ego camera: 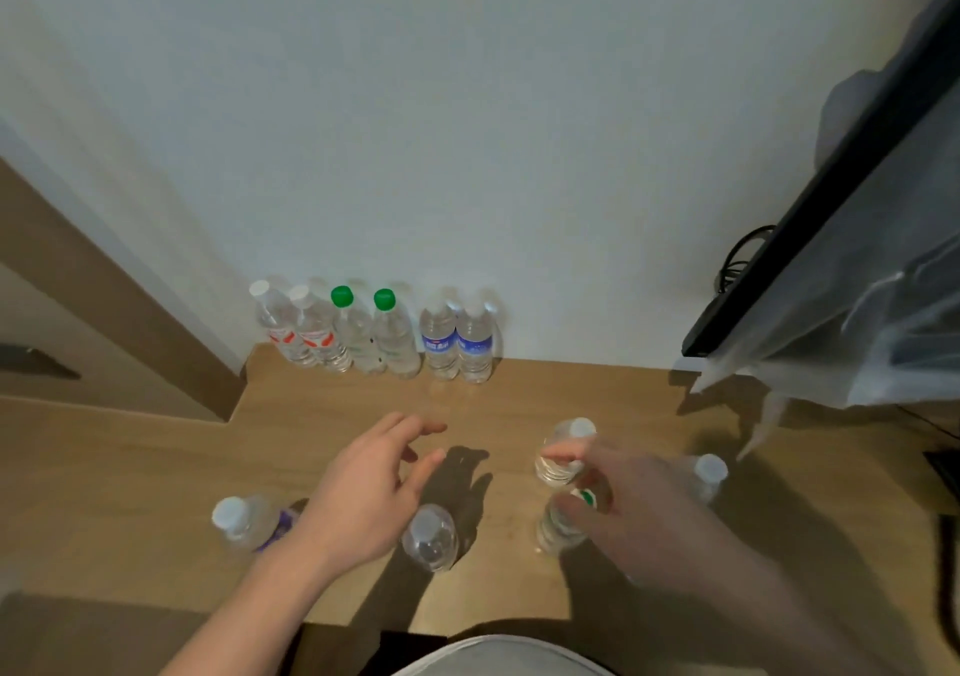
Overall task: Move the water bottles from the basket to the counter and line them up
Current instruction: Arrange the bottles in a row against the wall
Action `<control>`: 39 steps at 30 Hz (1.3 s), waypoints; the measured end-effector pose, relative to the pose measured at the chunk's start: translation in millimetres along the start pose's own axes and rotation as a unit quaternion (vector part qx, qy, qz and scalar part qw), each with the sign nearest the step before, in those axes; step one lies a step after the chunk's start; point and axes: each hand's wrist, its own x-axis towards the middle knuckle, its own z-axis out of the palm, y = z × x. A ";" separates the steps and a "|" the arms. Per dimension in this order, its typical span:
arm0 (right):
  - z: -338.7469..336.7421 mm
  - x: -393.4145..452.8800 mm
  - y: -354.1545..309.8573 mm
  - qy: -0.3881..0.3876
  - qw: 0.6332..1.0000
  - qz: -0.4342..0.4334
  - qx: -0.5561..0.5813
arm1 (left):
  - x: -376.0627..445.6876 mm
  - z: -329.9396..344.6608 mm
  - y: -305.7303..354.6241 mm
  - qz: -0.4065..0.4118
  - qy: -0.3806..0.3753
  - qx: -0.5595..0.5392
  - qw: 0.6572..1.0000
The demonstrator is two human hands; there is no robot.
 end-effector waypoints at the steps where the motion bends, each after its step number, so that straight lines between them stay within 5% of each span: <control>1: 8.7 0.1 -6.3 -0.021 1.000 -0.018 -0.012 | -6.6 -0.5 -1.7 -0.010 0.010 -0.001 1.000; 10: 84.2 35.4 -40.6 -0.104 0.985 -0.119 -0.068 | -97.6 -43.2 -63.3 -0.213 0.107 0.055 0.970; 16: 120.4 57.8 -46.3 -0.105 0.984 -0.125 -0.077 | -126.1 -60.1 -107.1 -0.295 0.102 0.077 0.947; 26: 150.5 49.8 -43.2 -0.052 0.998 -0.030 0.008 | -91.2 -53.9 -160.5 -0.221 0.012 0.068 0.973; 39: 177.4 55.4 -58.1 0.195 0.966 0.158 0.055 | -19.9 -60.5 -186.7 -0.062 -0.061 0.060 0.994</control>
